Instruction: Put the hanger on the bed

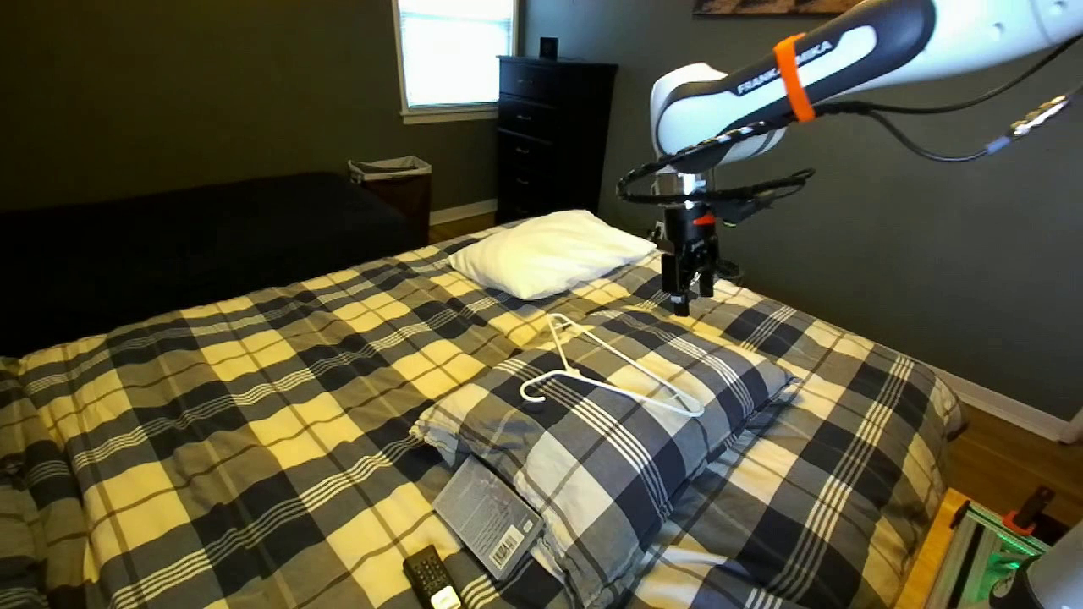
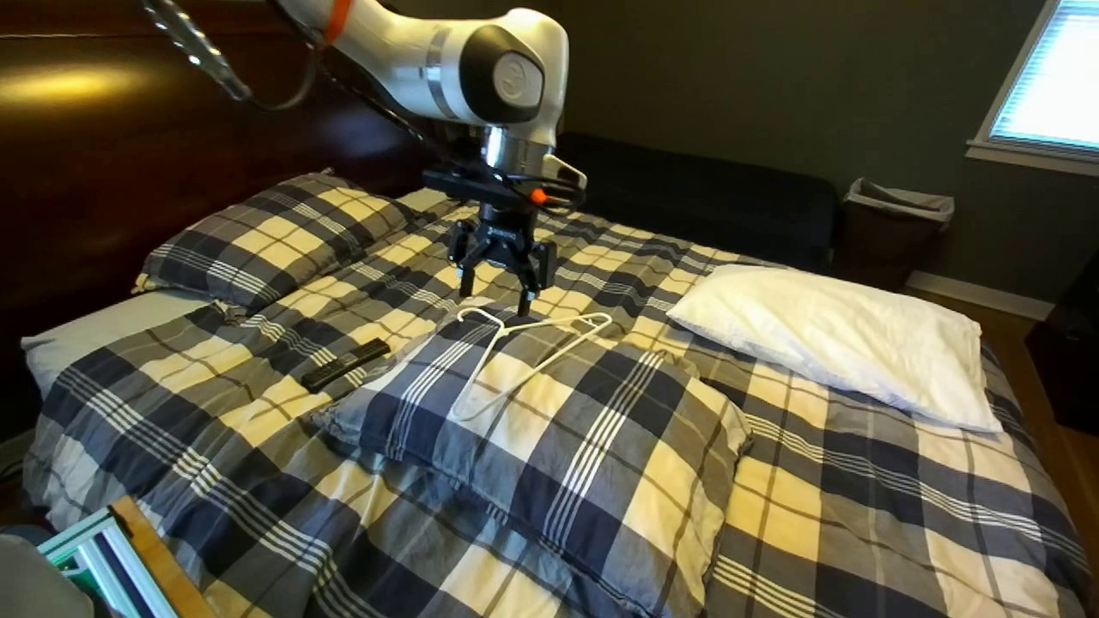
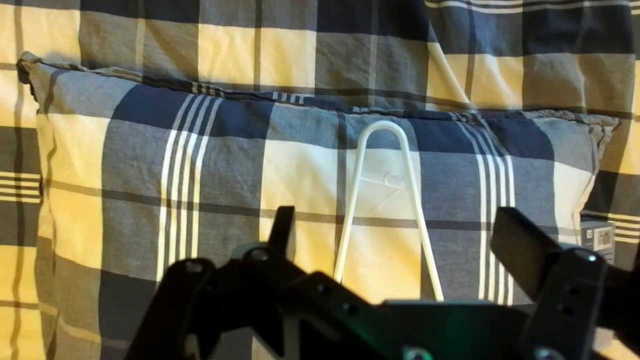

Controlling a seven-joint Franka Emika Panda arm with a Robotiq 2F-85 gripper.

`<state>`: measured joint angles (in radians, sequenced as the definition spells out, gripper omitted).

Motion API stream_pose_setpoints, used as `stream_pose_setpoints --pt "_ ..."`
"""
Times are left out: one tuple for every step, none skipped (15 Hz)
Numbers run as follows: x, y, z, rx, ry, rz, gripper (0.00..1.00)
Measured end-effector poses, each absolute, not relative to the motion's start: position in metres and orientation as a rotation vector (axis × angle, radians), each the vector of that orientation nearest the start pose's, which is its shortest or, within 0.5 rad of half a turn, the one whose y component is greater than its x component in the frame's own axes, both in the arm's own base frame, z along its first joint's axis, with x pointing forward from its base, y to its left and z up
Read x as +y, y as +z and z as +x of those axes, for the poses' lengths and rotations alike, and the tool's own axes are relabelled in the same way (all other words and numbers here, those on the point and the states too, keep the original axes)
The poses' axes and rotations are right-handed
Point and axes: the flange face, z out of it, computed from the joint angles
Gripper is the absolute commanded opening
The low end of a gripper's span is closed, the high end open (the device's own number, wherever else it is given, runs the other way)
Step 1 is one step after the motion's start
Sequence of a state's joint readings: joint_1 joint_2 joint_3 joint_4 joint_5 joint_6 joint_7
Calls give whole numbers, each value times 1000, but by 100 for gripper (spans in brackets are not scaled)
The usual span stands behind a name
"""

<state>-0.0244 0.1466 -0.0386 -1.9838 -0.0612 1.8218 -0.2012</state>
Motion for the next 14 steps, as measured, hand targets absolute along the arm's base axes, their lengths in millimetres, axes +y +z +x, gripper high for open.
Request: stream_pose_setpoints --pt "-40 359 561 -252 532 -3106 100" --pt "-40 346 575 -248 562 -3101 100" --pt "-39 334 589 -231 599 -3097 100" --pt "-38 321 599 -227 653 -3085 100" --pt "-37 312 606 -230 674 -3080 100" --pt "-36 307 606 -232 680 -3079 100" --pt "-36 309 606 -232 677 -3079 100" --pt "-37 313 606 -230 667 -3082 100" --pt "-37 318 606 -229 655 -3086 100" --pt "-37 320 609 -224 617 -3092 100" --pt "-36 320 614 -221 563 -3098 100" --pt "-35 316 620 -220 511 -3106 100" --pt "-35 311 628 -224 460 -3116 100" --pt "-34 302 637 -226 411 -3120 100"
